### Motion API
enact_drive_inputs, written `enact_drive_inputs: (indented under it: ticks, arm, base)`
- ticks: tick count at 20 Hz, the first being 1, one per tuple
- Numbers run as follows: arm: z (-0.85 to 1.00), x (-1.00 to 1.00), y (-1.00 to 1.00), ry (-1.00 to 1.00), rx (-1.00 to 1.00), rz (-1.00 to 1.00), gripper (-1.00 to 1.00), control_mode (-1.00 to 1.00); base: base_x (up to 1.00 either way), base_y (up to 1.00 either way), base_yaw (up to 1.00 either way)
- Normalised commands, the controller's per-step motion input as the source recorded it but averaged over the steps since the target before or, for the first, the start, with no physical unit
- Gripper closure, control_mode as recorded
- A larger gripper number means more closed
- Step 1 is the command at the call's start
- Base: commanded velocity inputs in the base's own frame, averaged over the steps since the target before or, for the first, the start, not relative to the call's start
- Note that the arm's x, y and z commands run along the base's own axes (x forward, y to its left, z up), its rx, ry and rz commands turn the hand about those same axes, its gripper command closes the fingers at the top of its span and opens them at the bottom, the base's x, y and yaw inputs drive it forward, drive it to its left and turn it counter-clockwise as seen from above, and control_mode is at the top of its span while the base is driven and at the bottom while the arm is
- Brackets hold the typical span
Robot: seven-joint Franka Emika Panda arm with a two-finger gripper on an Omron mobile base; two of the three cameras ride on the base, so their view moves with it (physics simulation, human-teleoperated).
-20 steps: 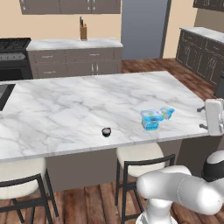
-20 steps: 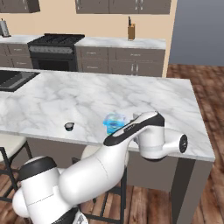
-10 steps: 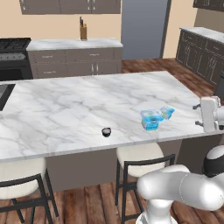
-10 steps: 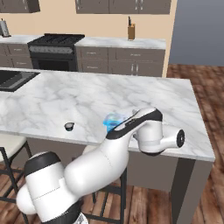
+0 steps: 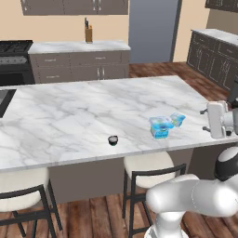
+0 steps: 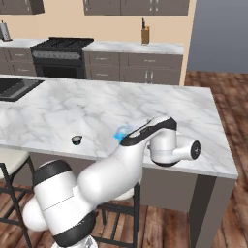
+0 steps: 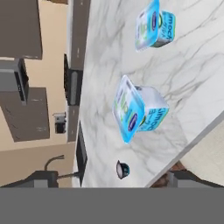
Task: Stack the yogurt containers by placing the smaller containers on top of the larger containers.
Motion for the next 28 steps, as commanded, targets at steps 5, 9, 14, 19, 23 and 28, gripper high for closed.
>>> enact_drive_inputs:
  ticks: [5,9,14,19,23,28]
  arm:
    - [-0.14,0.29,0.00,0.00,0.00,-0.04,-1.00,-1.00]
    - [-0.15,0.32,0.00,0.00,0.00,-0.04,-1.00,-1.00]
    - [-0.17,0.34,0.00,0.02,-0.01,-0.04,-1.00,-1.00]
    - [-0.19,0.32,-0.06,0.03,-0.02,-0.03,-1.00,-1.00]
    - [-0.17,0.29,-0.16,0.06,-0.03,-0.03,-1.00,-1.00]
    - [-0.10,0.25,-0.26,0.10,-0.05,-0.03,-1.00,-1.00]
  base:
    - [0.00,0.00,0.00]
    - [0.00,0.00,0.00]
    - [0.00,0.00,0.00]
    - [0.00,0.00,0.00]
    - [0.00,0.00,0.00]
    - [0.00,0.00,0.00]
